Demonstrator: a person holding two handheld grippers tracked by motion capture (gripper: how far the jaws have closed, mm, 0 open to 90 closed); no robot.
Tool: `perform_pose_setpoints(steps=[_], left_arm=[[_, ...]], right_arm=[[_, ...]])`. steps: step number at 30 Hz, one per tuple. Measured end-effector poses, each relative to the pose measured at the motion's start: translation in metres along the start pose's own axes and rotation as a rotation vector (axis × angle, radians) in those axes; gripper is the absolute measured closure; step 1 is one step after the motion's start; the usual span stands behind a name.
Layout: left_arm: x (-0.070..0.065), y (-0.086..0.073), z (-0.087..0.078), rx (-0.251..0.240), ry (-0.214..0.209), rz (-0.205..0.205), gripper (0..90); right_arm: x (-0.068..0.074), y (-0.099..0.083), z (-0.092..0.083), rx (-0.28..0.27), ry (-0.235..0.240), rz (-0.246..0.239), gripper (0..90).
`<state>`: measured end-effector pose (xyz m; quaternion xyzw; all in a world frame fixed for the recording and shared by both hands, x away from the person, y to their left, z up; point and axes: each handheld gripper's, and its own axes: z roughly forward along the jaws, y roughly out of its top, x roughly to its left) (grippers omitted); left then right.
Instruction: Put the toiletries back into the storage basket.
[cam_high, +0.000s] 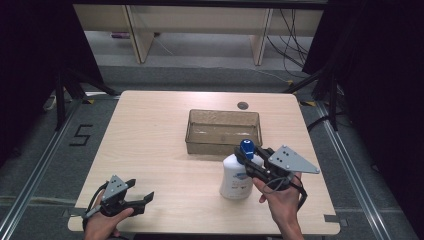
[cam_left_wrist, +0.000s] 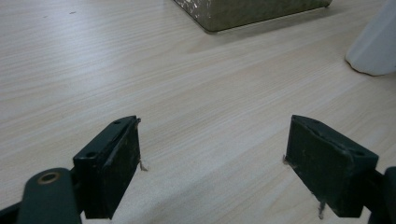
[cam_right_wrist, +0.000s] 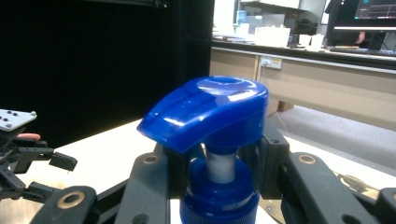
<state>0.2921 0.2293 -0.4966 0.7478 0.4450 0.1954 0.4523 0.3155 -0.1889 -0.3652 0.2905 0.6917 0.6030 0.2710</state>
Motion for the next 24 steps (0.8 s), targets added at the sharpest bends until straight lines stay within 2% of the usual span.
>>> perform_pose_setpoints(steps=[5, 7, 9, 10, 14, 16, 18, 19, 20, 21, 24], left_arm=[[0.001, -0.001, 0.0, -0.008, -0.008, -0.003, 17.3], [0.001, 0.0, -0.001, -0.008, -0.01, -0.001, 17.3], [0.001, 0.0, -0.001, -0.009, -0.011, -0.001, 17.3], [0.001, 0.0, -0.001, -0.007, -0.01, -0.001, 17.3], [0.001, 0.0, -0.001, -0.013, -0.012, -0.005, 17.4], [0.001, 0.0, -0.002, -0.001, 0.0, -0.003, 17.4], [0.001, 0.0, -0.002, -0.002, 0.0, -0.003, 17.4], [0.001, 0.0, -0.002, -0.001, 0.0, -0.003, 17.4], [0.001, 0.0, -0.002, -0.001, 0.0, -0.003, 17.4], [0.001, 0.0, -0.002, -0.001, 0.0, -0.003, 17.4], [0.001, 0.0, -0.002, 0.001, 0.003, -0.002, 17.4]], right_arm=[[0.0, 0.001, 0.002, -0.001, -0.009, -0.014, 64.3], [0.002, 0.001, 0.002, 0.006, -0.005, 0.014, 64.4], [0.002, 0.002, 0.002, 0.016, 0.002, 0.016, 64.4], [0.0, 0.003, 0.004, 0.013, -0.011, -0.009, 64.8], [0.001, 0.005, 0.004, 0.023, -0.011, 0.006, 65.7], [-0.002, 0.007, 0.005, 0.021, -0.015, -0.019, 65.9], [-0.003, 0.01, 0.004, 0.022, -0.016, 0.001, 66.0], [-0.004, 0.011, 0.004, 0.005, -0.016, 0.003, 66.0], [-0.005, 0.012, 0.003, 0.017, -0.02, 0.005, 66.0], [-0.007, 0.014, 0.004, -0.008, -0.018, -0.011, 66.0], [-0.008, 0.019, 0.003, -0.004, -0.016, 0.013, 66.0]])
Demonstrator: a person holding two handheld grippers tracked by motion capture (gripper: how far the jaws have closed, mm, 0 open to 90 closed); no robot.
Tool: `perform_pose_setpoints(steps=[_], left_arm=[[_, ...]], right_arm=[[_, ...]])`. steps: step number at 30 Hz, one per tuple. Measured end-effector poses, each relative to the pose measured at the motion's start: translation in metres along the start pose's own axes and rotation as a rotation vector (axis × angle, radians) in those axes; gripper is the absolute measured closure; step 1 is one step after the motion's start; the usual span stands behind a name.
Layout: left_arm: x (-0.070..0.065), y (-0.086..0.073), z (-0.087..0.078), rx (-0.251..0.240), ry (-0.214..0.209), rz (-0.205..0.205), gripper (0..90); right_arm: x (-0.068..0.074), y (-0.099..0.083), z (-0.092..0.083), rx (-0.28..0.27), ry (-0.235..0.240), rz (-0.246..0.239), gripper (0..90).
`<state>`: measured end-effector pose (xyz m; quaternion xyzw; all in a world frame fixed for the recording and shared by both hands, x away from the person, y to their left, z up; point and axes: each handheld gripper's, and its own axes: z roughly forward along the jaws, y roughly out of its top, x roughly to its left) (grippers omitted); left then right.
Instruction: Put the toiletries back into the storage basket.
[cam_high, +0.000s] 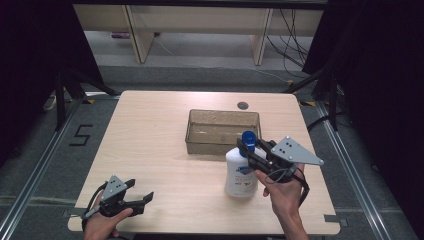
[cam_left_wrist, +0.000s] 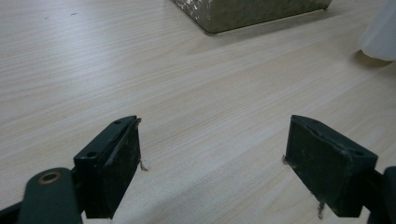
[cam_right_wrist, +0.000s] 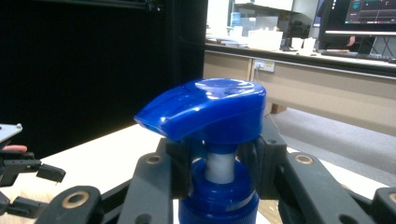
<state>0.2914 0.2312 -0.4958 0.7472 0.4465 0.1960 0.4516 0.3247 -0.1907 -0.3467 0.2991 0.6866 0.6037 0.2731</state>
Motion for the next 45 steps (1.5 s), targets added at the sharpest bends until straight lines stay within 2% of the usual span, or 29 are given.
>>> perform_pose_setpoints(steps=[1, 5, 12, 14, 17, 18, 19, 20, 21, 22, 23, 24, 25, 26, 29, 30, 31, 36, 37, 39, 41, 45], left_arm=[[0.0, 0.0, 0.0, 0.0, 0.001, 0.0, 17.4], [0.0, 0.0, 0.0, -0.004, 0.002, -0.003, 17.5], [0.0, 0.0, 0.0, -0.003, 0.003, -0.004, 17.5], [0.001, 0.0, 0.0, -0.008, 0.0, -0.007, 17.5], [0.001, 0.0, 0.0, -0.004, 0.004, -0.005, 17.5], [0.0, 0.0, 0.0, -0.004, 0.003, -0.005, 17.5], [0.0, 0.0, 0.0, -0.004, 0.003, -0.005, 17.5], [0.001, 0.0, 0.0, -0.002, 0.003, -0.001, 17.5], [0.0, 0.0, 0.0, -0.003, 0.003, -0.001, 17.5], [0.0, 0.0, -0.001, -0.002, 0.003, 0.001, 17.5], [0.0, 0.0, -0.001, -0.003, 0.003, 0.0, 17.5], [0.0, 0.0, -0.001, -0.003, 0.004, -0.001, 17.5], [0.001, 0.0, -0.001, -0.003, 0.004, -0.001, 17.5], [0.001, 0.0, -0.001, -0.002, 0.004, -0.001, 17.5], [0.001, 0.0, -0.001, -0.002, 0.004, -0.001, 17.5], [0.0, 0.0, -0.001, -0.003, 0.003, 0.0, 17.5], [0.0, 0.0, -0.001, -0.003, 0.003, 0.0, 17.5], [0.001, 0.0, -0.001, -0.004, 0.001, 0.001, 17.5], [0.001, 0.0, -0.001, -0.004, 0.001, 0.001, 17.5], [0.0, 0.0, -0.001, -0.005, 0.001, 0.0, 17.5], [0.0, 0.0, -0.001, -0.005, 0.0, 0.0, 17.5], [0.0, 0.0, -0.001, -0.006, -0.001, 0.001, 17.5]], right_arm=[[-0.002, 0.002, 0.0, -0.005, -0.009, -0.019, 66.0], [-0.003, 0.006, 0.004, -0.013, -0.007, -0.017, 66.0], [-0.009, 0.018, 0.013, -0.031, 0.005, 0.011, 66.1], [-0.009, 0.021, 0.015, -0.035, 0.008, 0.031, 66.1], [-0.011, 0.024, 0.017, -0.038, 0.011, 0.032, 66.1], [-0.013, 0.027, 0.019, -0.044, 0.007, 0.012, 66.1], [-0.013, 0.028, 0.02, -0.045, 0.008, 0.021, 66.1], [-0.014, 0.03, 0.021, -0.051, 0.008, 0.009, 66.1], [-0.014, 0.032, 0.022, -0.043, 0.014, 0.025, 66.1], [-0.016, 0.033, 0.023, -0.05, 0.007, 0.011, 66.1], [-0.015, 0.035, 0.023, -0.037, 0.014, 0.036, 66.1], [-0.017, 0.037, 0.024, -0.049, 0.01, 0.014, 66.1], [-0.016, 0.038, 0.024, -0.044, 0.012, 0.032, 66.1], [-0.018, 0.04, 0.025, -0.052, 0.01, 0.012, 66.1], [-0.018, 0.043, 0.026, -0.046, 0.011, 0.02, 66.1], [-0.021, 0.046, 0.027, -0.054, 0.004, 0.004, 66.1], [-0.02, 0.047, 0.028, -0.047, 0.01, 0.027, 66.1], [-0.023, 0.054, 0.029, -0.052, 0.011, 0.034, 66.2], [-0.025, 0.056, 0.03, -0.062, 0.007, 0.017, 66.2], [-0.026, 0.059, 0.031, -0.057, 0.008, 0.031, 66.2], [-0.028, 0.062, 0.032, -0.062, 0.004, 0.02, 66.2], [-0.032, 0.069, 0.034, -0.059, 0.001, 0.042, 66.2]])
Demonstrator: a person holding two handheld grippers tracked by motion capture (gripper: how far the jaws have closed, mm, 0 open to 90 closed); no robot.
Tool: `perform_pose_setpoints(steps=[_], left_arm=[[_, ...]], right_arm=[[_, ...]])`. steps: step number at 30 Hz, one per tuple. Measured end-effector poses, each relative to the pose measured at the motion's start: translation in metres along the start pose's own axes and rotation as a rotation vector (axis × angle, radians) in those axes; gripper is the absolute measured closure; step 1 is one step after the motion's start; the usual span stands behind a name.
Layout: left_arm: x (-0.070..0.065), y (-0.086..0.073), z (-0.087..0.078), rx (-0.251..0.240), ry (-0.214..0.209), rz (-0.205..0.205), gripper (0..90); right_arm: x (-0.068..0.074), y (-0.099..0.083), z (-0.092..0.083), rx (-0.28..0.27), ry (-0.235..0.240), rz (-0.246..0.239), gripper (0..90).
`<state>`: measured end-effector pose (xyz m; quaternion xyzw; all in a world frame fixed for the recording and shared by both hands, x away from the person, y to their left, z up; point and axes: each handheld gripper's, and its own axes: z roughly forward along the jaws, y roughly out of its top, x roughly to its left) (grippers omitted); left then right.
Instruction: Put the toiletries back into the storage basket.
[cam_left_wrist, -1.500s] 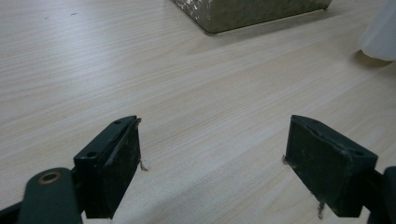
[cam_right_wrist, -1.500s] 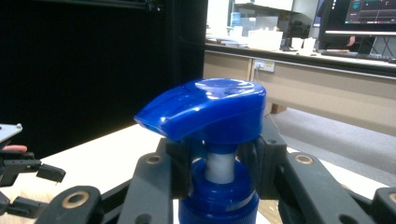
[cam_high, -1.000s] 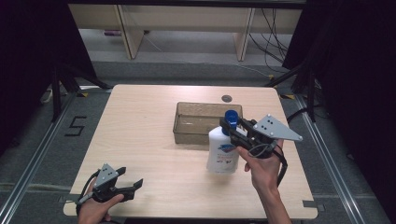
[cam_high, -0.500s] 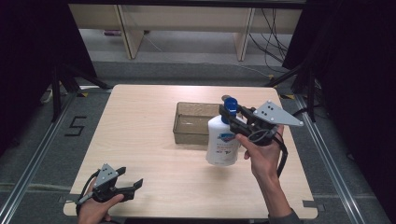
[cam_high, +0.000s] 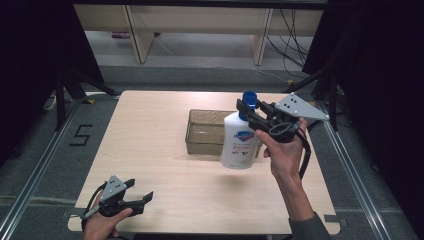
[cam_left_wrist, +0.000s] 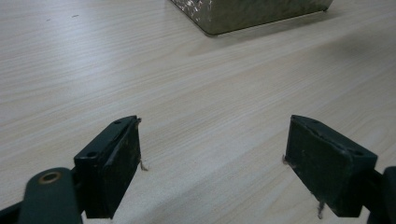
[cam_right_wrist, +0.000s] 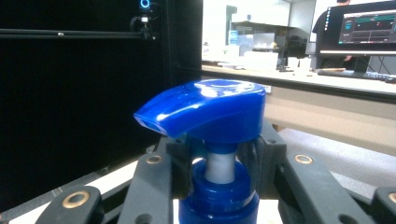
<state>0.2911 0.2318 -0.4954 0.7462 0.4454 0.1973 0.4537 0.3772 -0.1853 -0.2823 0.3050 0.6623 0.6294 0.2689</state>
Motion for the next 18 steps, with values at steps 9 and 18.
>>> perform_pose_setpoints(steps=[9, 18], left_arm=[[0.0, 0.0, 0.0, 0.0, -0.002, -0.006, 17.5], [0.001, -0.001, 0.002, -0.003, -0.01, -0.005, 17.5]], right_arm=[[-0.012, 0.013, 0.008, -0.003, -0.014, -0.009, 66.2], [-0.028, 0.02, 0.016, -0.005, -0.038, 0.01, 66.1]])
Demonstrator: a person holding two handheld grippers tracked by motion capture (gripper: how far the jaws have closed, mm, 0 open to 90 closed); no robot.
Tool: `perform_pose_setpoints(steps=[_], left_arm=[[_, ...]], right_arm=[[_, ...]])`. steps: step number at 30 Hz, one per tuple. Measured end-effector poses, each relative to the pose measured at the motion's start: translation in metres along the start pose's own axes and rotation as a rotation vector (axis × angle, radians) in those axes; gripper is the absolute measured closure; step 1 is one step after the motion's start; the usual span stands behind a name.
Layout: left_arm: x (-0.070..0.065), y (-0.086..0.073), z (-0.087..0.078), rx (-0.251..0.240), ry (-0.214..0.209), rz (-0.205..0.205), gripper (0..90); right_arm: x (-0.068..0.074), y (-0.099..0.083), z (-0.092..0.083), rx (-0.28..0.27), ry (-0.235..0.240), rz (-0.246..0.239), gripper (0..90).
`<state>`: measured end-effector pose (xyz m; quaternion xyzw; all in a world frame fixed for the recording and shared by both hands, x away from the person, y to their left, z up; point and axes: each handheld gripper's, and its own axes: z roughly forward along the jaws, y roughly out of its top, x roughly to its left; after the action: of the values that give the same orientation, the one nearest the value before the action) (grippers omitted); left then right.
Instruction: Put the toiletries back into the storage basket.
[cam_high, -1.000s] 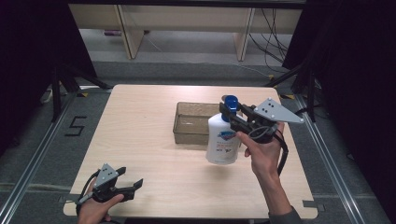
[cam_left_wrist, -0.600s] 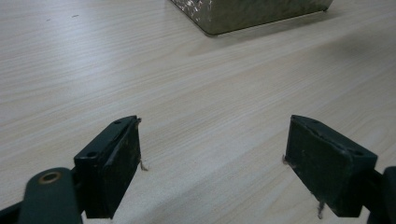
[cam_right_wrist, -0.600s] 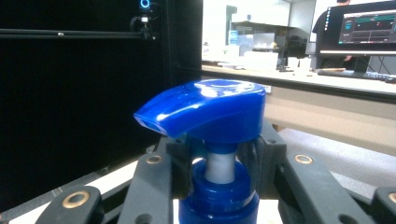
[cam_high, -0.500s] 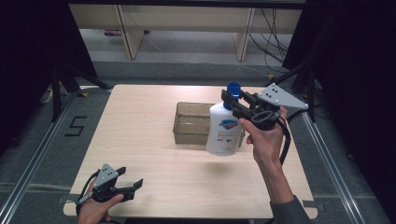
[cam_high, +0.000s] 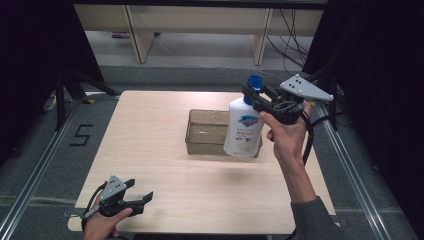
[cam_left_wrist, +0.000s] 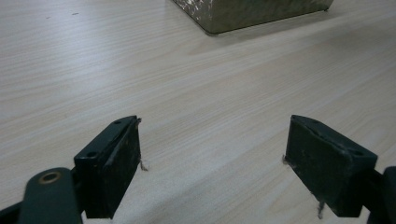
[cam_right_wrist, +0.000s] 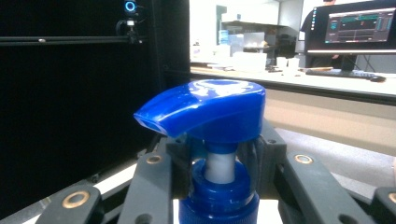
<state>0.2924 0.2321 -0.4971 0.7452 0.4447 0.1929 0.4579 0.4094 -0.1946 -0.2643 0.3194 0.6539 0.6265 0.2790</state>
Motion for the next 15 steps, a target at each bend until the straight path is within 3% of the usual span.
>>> perform_pose_setpoints(steps=[15], left_arm=[[0.0, 0.0, 0.0, 0.001, 0.0, 0.004, 17.5]], right_arm=[[-0.026, 0.004, 0.023, 0.012, -0.061, -0.004, 66.2]])
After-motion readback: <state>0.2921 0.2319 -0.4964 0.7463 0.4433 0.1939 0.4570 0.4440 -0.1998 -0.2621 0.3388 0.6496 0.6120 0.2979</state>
